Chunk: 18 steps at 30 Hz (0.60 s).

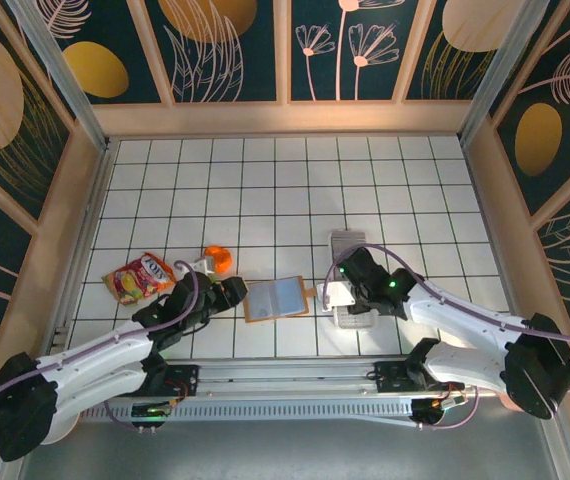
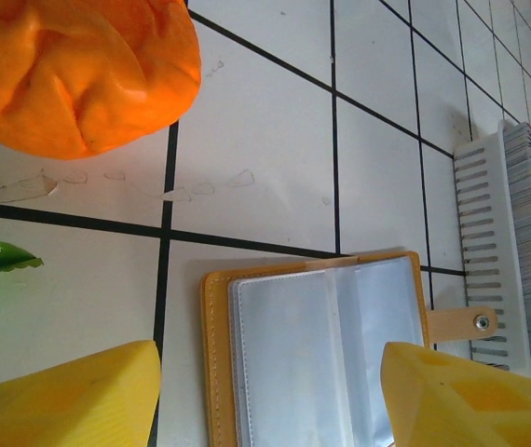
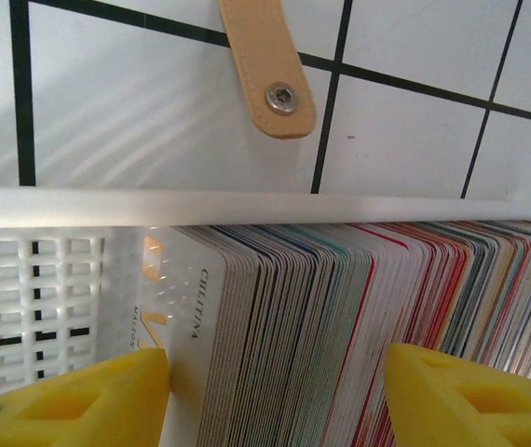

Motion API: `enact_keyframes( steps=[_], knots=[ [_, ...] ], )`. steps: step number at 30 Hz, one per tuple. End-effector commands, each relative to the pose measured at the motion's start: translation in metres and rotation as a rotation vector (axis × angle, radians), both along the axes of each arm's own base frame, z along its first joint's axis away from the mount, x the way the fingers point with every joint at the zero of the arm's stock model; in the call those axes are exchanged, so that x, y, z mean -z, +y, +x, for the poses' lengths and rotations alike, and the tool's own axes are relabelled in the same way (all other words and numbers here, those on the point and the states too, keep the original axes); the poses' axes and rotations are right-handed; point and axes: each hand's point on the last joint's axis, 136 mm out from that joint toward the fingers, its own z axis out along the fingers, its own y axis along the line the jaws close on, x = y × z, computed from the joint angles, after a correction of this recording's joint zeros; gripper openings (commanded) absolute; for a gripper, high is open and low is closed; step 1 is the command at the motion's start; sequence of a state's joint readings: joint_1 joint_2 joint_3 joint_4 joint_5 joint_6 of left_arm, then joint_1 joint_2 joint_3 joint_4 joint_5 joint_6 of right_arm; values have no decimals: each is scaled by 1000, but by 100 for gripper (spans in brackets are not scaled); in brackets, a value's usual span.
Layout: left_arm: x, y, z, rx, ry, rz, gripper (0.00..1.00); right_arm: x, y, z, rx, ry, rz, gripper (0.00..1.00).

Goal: Put the credit cards into the card holder

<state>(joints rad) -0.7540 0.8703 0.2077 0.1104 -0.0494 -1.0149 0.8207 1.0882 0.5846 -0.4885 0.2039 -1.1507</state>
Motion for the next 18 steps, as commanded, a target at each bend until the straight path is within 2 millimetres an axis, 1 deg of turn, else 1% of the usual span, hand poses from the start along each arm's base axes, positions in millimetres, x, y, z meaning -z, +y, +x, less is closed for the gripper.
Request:
enact_keyframes(
  steps=[1,5,10,14,18],
  knots=[
    [4,4,-4,-9,12,4,63,-2,3,12,-42,-67,-15,64],
    [7,9,-6,-30,13,-2,63,-5,9,18,-65,-106,-6,65],
    [8,12,-7,-44,10,-15,62,-2,7,20,-89,-146,-21,66],
    [8,12,-7,-48,10,-16,61,-4,4,17,-97,-159,-16,65],
    [8,10,-6,-47,13,-20,59,-9,1,12,-97,-153,-7,60]
  ],
)
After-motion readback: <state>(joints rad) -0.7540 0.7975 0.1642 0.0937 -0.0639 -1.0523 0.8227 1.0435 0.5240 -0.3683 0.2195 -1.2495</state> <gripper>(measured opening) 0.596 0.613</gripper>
